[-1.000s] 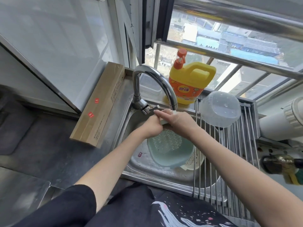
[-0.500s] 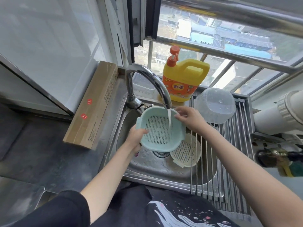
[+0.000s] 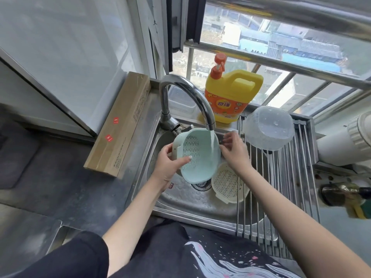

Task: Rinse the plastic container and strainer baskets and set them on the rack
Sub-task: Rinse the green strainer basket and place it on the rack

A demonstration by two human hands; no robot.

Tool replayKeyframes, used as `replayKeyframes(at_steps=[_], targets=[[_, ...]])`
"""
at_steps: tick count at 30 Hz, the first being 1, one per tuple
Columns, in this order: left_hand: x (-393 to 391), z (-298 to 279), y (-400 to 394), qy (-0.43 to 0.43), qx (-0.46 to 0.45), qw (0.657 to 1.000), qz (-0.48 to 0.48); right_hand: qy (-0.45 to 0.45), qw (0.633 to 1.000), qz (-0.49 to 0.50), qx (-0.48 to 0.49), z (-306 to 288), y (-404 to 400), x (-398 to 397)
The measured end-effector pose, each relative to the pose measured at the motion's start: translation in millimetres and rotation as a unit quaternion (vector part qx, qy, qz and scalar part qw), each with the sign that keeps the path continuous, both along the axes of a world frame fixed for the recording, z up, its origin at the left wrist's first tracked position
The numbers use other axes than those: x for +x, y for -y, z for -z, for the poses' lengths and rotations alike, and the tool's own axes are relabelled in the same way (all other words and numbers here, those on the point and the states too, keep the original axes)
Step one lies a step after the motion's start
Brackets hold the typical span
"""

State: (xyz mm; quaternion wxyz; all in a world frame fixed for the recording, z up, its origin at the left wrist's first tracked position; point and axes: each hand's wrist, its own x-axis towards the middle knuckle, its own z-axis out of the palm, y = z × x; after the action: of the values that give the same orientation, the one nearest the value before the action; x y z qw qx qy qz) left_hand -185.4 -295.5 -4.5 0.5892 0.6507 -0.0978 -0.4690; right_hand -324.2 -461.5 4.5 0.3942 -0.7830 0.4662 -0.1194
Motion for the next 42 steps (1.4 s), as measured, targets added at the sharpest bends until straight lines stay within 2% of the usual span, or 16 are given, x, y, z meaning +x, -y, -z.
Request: replayKeyframes(at_steps=[3,5,10,13,14,16,18,20,23,25,28,30,32,35,38,42], targets=[[1.2,2.3,-4.9,-0.002,0.014,1.000,0.002,-0.042,0.927,-0.201,-0.314,-2.6,-11.5,-3.9],[-1.0,4.2,-5.2,-0.030,0.010,0.999,0.018,-0.132,0.867,-0.326,-0.354,4.2,-18.5,-0.9],[-4.5,1.5,0.5,-0.114,-0.027,0.993,0.007,-0.368,0.801,-0.379,-0.281,13.5,-47.1,11.9],[-4.2,10.2,0.8,-0.055,-0.027,0.998,0.021,-0.262,0.876,-0.406,0.005,15.7,-76.5,0.8],[-5.5,13.7,1.6,0.018,-0.012,0.998,0.055,-0.170,0.905,-0.357,0.156,11.6,-82.7,-3.4],[-10.5,17.8,2.9,0.199,0.029,0.973,0.114,-0.008,0.912,-0.155,0.379,1.4,-83.2,-7.9],[-16.9,23.7,2.4,0.376,0.046,0.913,0.153,0.153,0.825,0.099,0.535,-1.5,-70.8,-12.8],[-24.6,28.5,-0.9,0.510,0.044,0.833,0.210,0.261,0.696,0.272,0.611,-0.5,-52.8,-16.6],[-26.7,34.9,-7.7,0.616,0.033,0.744,0.257,0.242,0.661,0.340,0.624,-1.1,-40.7,-6.8],[-24.3,35.7,-9.0,0.623,-0.003,0.742,0.249,0.244,0.638,0.362,0.634,-1.5,-44.1,4.5],[-20.2,29.2,-11.8,0.518,0.033,0.837,0.175,0.196,0.639,0.383,0.638,-1.1,-49.6,12.1],[-14.5,23.2,-16.3,0.346,0.092,0.925,0.124,0.172,0.631,0.407,0.638,3.8,-50.2,10.2],[-7.9,13.8,-18.1,0.143,0.093,0.982,0.078,0.176,0.620,0.413,0.644,7.8,-49.7,7.1],[-1.3,5.7,-17.3,-0.059,0.047,0.997,0.032,0.184,0.606,0.422,0.649,11.1,-45.0,5.1],[-0.3,1.4,-11.3,-0.233,-0.051,0.971,-0.019,0.199,0.587,0.449,0.644,14.7,-40.6,4.9],[-2.0,-1.7,0.8,-0.310,-0.081,0.943,-0.086,0.226,0.557,0.486,0.635,12.1,-37.0,6.9]])
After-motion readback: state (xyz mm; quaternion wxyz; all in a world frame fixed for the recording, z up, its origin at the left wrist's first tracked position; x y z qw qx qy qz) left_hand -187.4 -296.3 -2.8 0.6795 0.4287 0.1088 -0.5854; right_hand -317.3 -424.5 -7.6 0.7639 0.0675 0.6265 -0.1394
